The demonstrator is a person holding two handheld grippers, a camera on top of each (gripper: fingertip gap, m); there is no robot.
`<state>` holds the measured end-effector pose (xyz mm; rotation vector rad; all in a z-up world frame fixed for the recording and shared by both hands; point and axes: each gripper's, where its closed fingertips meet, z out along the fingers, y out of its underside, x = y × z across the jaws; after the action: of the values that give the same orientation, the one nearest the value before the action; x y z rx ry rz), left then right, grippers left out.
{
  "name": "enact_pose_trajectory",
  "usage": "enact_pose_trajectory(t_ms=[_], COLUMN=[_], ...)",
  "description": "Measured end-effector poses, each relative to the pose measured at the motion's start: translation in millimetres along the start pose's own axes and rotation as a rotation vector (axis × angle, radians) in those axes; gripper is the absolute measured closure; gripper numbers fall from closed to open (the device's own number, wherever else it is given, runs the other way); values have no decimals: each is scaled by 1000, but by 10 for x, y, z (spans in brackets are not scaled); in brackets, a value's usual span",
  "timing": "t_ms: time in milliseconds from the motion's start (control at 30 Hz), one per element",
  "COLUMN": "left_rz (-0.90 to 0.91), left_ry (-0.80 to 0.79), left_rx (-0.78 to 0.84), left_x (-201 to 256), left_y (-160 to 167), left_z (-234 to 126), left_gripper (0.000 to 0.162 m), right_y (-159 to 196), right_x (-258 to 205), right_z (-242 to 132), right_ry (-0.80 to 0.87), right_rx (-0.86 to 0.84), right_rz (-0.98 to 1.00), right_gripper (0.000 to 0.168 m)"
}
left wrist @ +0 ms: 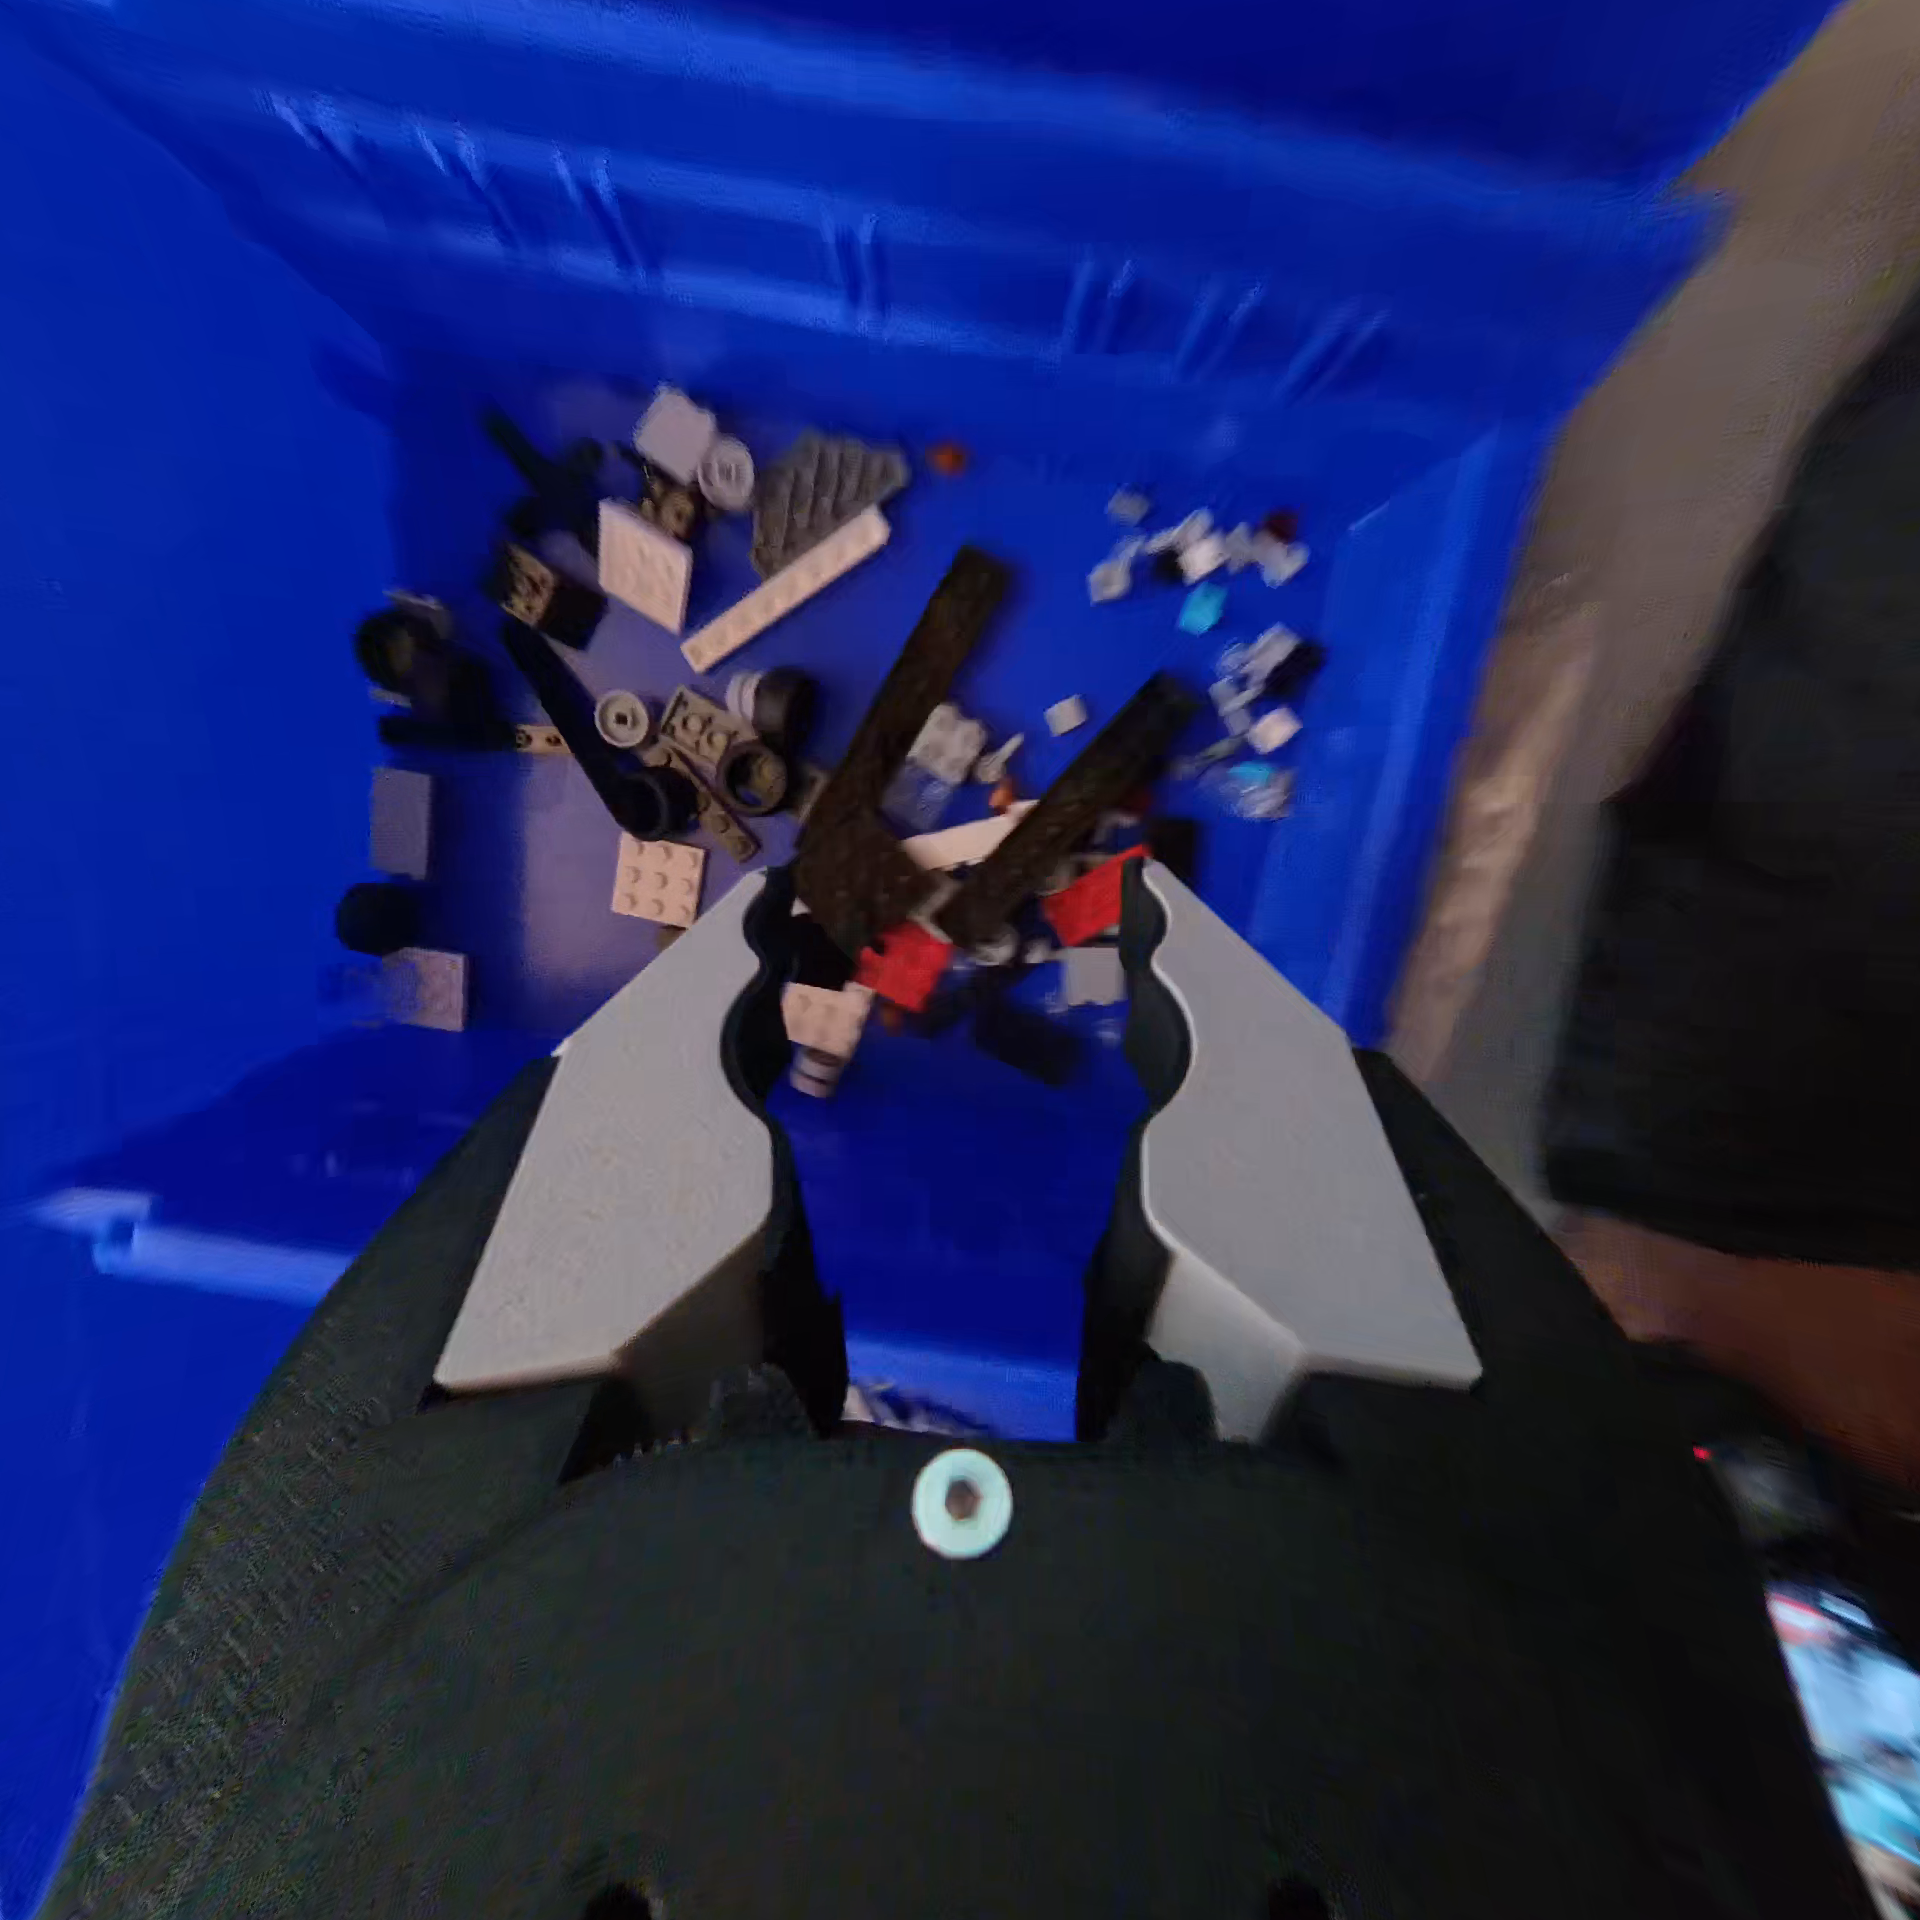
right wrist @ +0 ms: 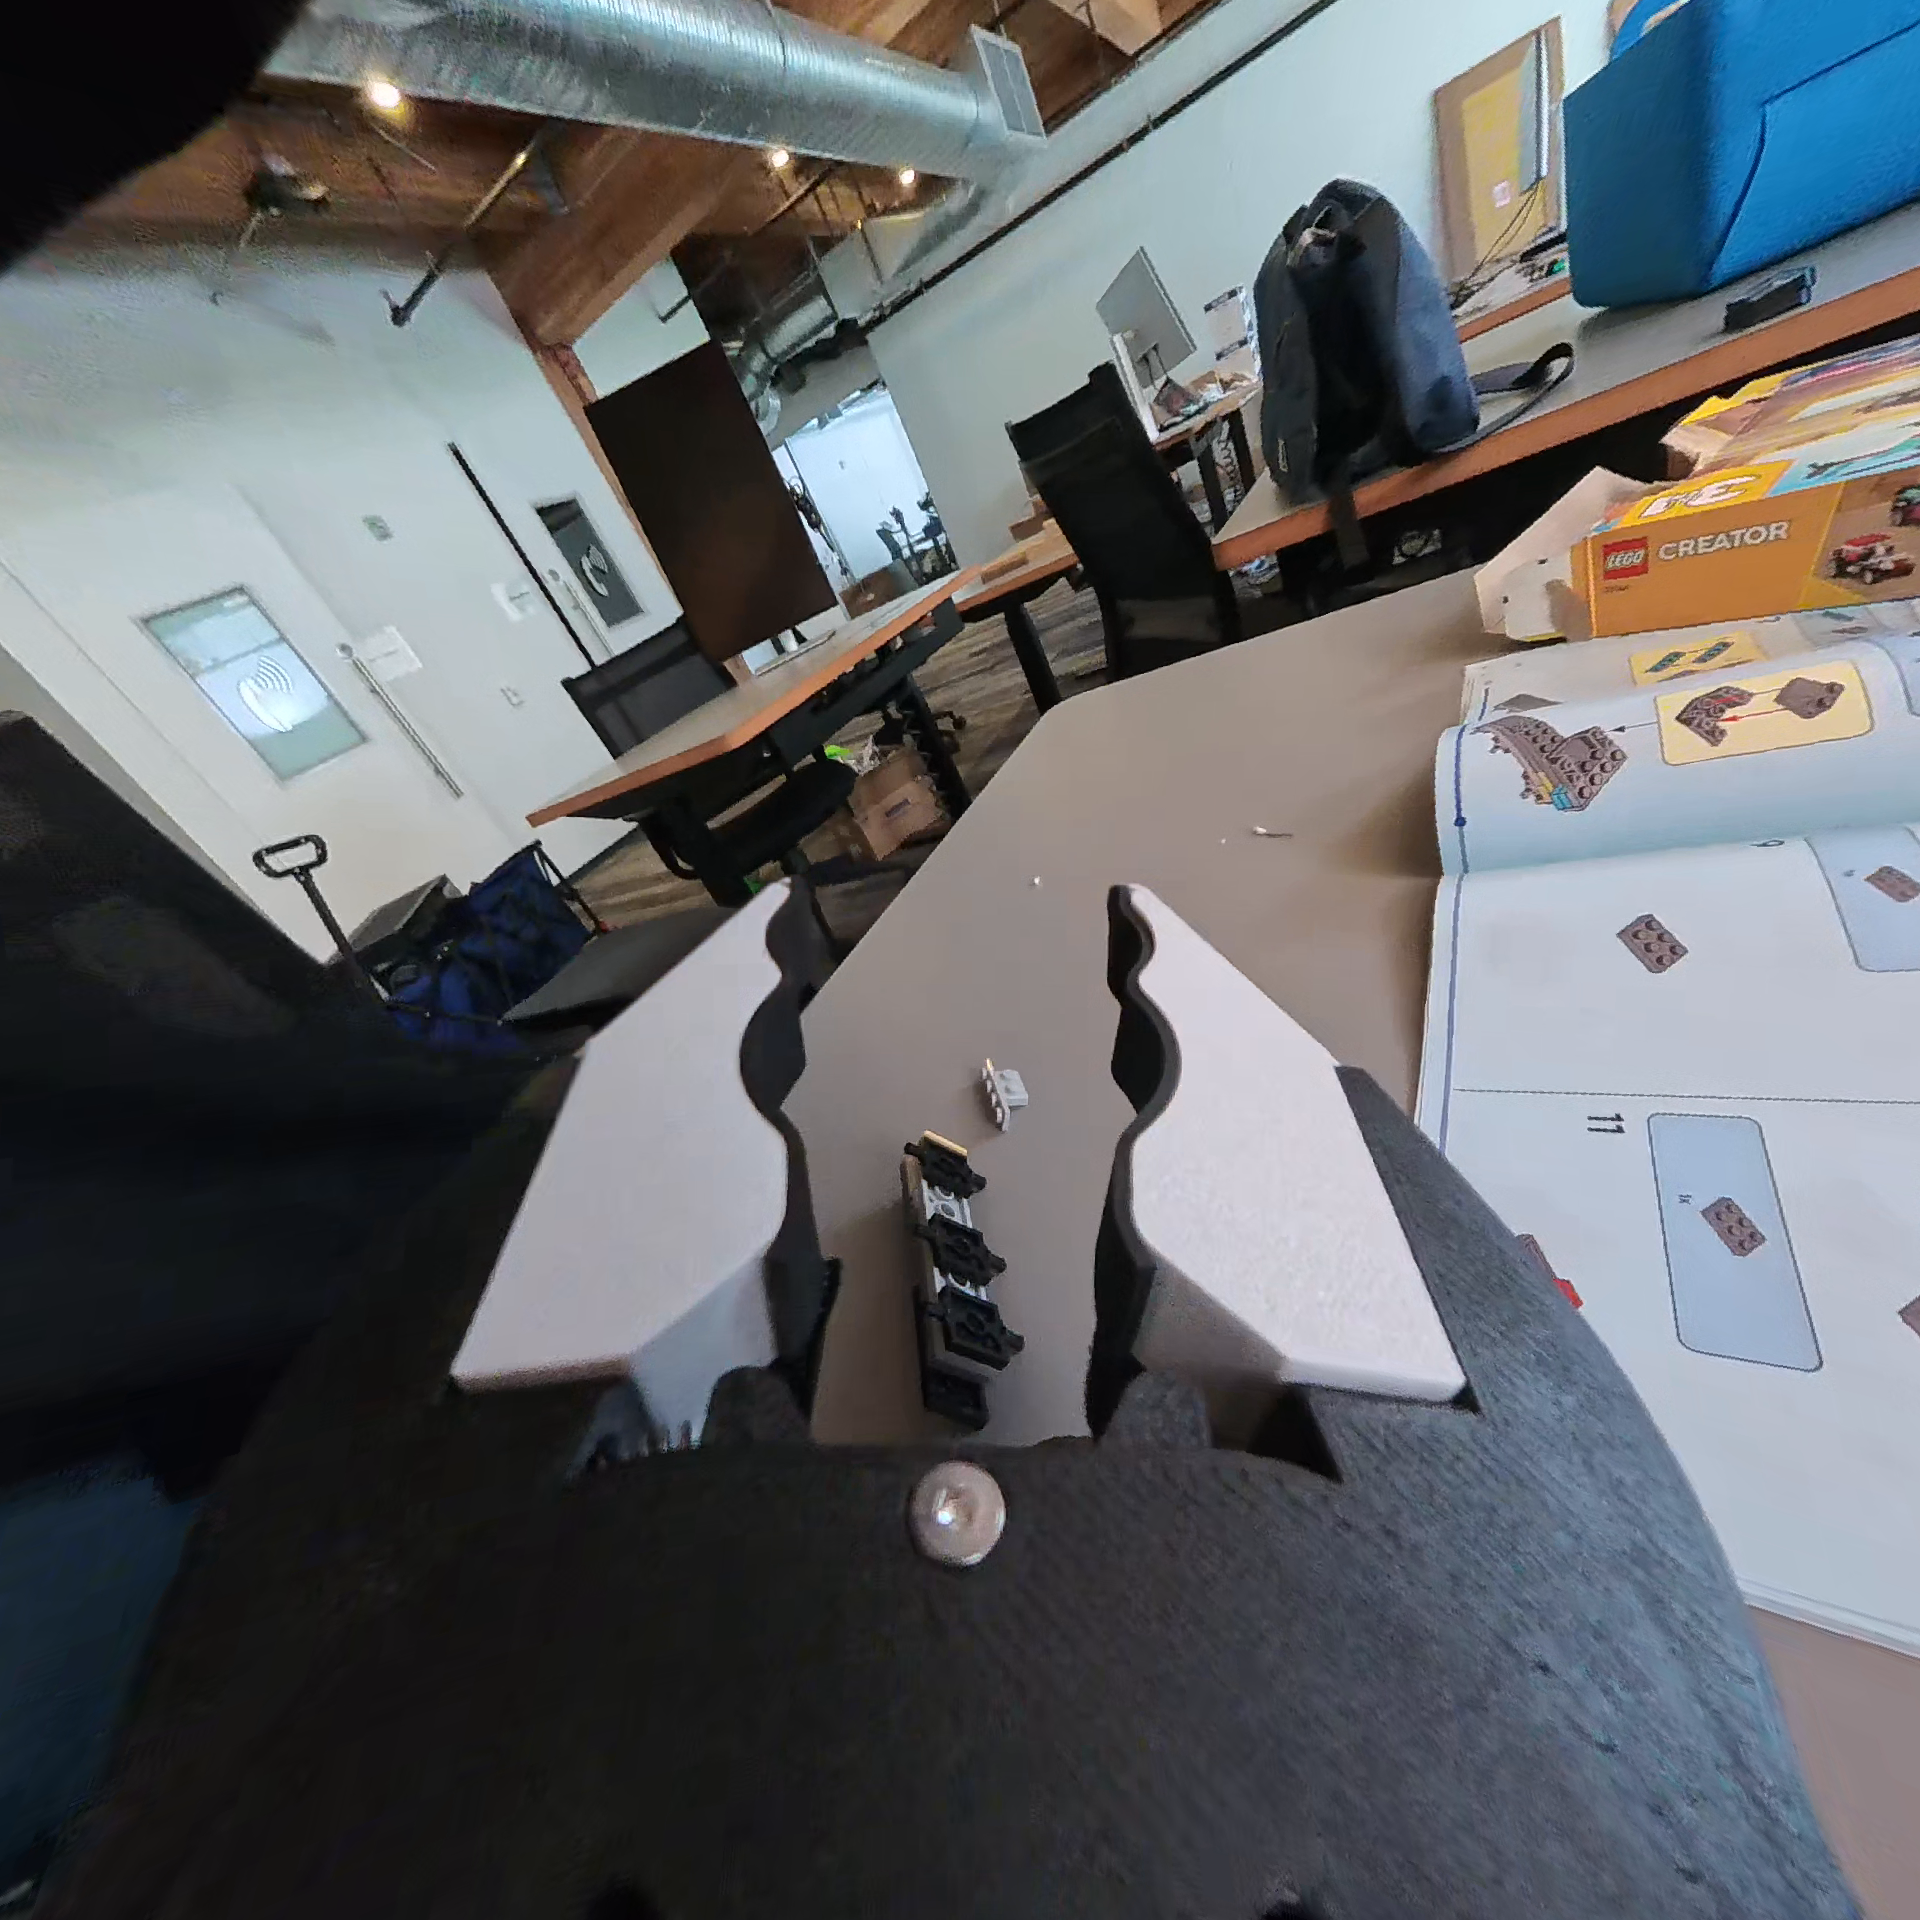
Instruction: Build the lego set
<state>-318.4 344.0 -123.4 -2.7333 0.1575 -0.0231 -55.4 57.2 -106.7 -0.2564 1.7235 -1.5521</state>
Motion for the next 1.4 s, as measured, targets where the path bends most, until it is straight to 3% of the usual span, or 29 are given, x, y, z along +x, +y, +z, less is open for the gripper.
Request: enact_pose_trajectory(t_ms=[100, 267, 433, 567, 633, 700, 833, 933, 1067, 1400], left_rz=[90, 133, 117, 62, -6, -21, 115, 190, 247, 237], left_ry=[18, 57, 69, -17, -92, -58, 137, 194, 208, 143], left_rx=[-242, -403, -384, -318, -254, -168, -52, -45, -91, -125], left_x=[-209, -284, -335, -533, -693, -637, -52, 259, 415, 345], left_y=[237, 490, 420, 271, 167, 20, -338, -489, -456, -320], left_z=[465, 640, 666, 697, 674, 635, 606, 732, 943, 1091], left_gripper=[98, 107, 141, 155, 150, 142, 135, 131, 127, 146], right_y=[6, 86, 104, 70, 63, 50, 67, 92, 77, 78], right_x=[4, 28, 56, 75, 78, 80, 88, 87, 85, 89], right_z=[3, 74, 90, 63, 46, 33, 47, 69, 58, 59], right_ry=[-5, -12, 5, 21, 25, 26, 22, 17, 17, 19], right_rx=[-4, -72, -85, -60, -54, -43, -56, -75, -64, -65], right_rz=[8, 22, 22, 23, 25, 26, 38, 43, 41, 41], right_gripper=[110, 110, 110, 110, 110, 110, 110, 110, 110, 110])
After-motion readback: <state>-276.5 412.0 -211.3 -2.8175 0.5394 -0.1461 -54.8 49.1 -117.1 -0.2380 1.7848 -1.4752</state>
